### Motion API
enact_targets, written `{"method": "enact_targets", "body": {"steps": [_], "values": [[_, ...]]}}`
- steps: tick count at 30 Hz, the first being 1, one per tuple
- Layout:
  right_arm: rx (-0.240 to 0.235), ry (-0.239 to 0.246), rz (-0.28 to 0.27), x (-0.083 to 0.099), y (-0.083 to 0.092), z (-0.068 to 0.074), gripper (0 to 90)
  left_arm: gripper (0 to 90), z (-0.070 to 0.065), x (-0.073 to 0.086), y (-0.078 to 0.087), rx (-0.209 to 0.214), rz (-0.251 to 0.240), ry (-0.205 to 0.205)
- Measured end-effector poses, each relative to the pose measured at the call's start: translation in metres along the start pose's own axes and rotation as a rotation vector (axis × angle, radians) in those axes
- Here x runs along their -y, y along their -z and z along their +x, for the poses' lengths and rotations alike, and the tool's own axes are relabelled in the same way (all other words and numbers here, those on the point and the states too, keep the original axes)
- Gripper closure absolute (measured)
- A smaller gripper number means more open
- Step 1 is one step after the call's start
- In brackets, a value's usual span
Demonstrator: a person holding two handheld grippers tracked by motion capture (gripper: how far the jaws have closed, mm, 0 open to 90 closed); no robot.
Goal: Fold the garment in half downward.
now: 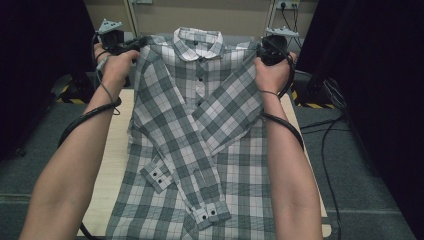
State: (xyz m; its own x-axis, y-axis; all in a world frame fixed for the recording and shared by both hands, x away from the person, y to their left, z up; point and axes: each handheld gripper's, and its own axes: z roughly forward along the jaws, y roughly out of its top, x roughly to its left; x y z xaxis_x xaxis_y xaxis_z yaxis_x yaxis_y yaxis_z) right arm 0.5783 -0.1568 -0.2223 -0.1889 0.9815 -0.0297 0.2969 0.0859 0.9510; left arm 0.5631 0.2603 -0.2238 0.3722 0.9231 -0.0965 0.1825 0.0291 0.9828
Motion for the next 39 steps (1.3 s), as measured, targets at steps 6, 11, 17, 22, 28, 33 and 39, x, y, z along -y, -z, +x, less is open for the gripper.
{"method": "enact_targets", "body": {"steps": [6,11,17,22,28,33,39], "values": [[-0.002,-0.002,-0.010,-0.007,0.000,0.000,84.7,88.0,0.001,-0.006,-0.001,0.001,-0.006,-0.004],[-0.004,-0.004,-0.018,-0.013,-0.001,-0.001,84.7,88.1,0.003,-0.013,-0.001,-0.005,-0.009,-0.009],[-0.006,-0.005,-0.036,-0.023,0.001,-0.001,84.7,88.1,0.002,-0.022,-0.002,-0.006,-0.027,-0.021],[-0.007,-0.004,-0.047,-0.033,0.002,0.000,84.7,88.1,0.000,-0.031,-0.004,-0.005,-0.035,-0.026],[-0.006,0.001,-0.057,-0.040,0.004,-0.001,84.7,88.1,-0.002,-0.041,-0.003,-0.004,-0.042,-0.037],[-0.006,0.000,-0.063,-0.043,0.005,-0.003,84.7,88.1,-0.003,-0.049,-0.002,-0.006,-0.054,-0.047],[-0.008,-0.002,-0.067,-0.046,0.006,-0.004,84.7,88.1,-0.005,-0.051,-0.003,-0.006,-0.061,-0.046]]}}
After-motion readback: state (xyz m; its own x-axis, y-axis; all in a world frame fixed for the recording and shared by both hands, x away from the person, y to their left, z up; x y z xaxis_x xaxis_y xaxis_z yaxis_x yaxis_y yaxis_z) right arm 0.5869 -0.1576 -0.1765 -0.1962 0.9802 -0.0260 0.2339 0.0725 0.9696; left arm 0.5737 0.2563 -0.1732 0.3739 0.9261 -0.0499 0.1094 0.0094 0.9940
